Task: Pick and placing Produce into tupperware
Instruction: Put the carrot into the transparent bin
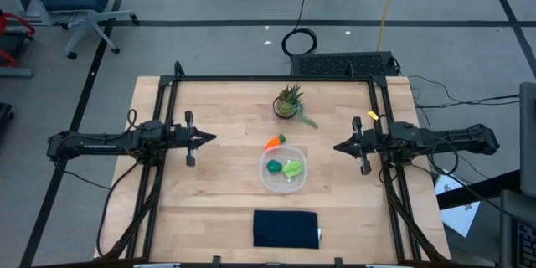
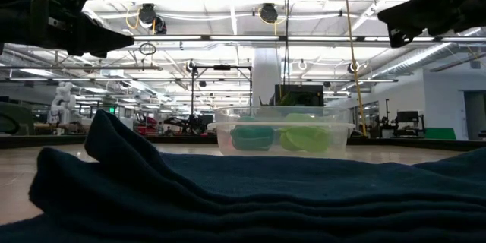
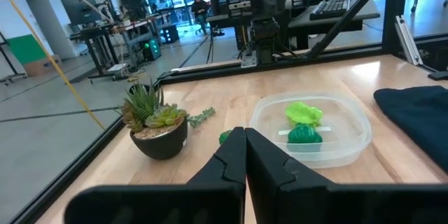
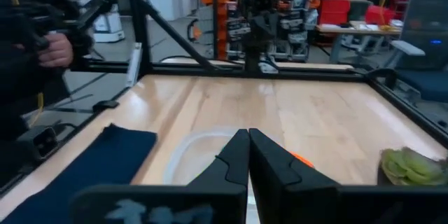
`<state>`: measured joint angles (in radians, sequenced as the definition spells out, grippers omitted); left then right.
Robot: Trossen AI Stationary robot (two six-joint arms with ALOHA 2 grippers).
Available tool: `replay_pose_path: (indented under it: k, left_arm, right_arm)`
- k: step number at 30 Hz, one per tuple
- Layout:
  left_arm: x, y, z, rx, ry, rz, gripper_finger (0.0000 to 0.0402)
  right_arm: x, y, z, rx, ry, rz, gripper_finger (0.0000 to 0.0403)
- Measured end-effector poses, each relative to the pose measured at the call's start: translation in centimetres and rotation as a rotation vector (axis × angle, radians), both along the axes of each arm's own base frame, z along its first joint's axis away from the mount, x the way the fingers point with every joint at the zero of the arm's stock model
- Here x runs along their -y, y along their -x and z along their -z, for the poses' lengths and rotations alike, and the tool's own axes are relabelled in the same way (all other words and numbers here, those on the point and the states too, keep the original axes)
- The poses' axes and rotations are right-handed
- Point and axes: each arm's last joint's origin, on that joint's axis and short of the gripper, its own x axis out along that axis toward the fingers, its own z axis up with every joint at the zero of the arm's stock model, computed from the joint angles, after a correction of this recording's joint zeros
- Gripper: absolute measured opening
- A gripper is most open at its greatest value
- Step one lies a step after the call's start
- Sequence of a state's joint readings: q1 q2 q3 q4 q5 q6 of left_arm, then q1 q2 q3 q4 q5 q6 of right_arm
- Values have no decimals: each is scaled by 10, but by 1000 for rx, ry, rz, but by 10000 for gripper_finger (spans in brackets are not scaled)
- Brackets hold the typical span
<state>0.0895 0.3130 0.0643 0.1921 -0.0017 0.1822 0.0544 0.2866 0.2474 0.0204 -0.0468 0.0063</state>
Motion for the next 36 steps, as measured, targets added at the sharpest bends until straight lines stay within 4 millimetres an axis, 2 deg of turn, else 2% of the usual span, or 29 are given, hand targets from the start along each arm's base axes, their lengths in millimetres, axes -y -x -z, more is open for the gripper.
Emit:
replay_pose_path:
  k: [4,11,28,36]
  left_arm:
    - [0,0,0,0,0,0,6]
    - [0,0,0,-2,11,-1,7]
    - [0,0,1,-12,40,-5,8]
    - [-3,0,0,12,147,-128,6]
  right_arm:
    - [0,1,0,13,3,-6,0]
    - [0,0,15,-15,16,-5,0]
    - [0,-1,13,22,16,-4,0]
    - [0,-1,13,18,17,-4,0]
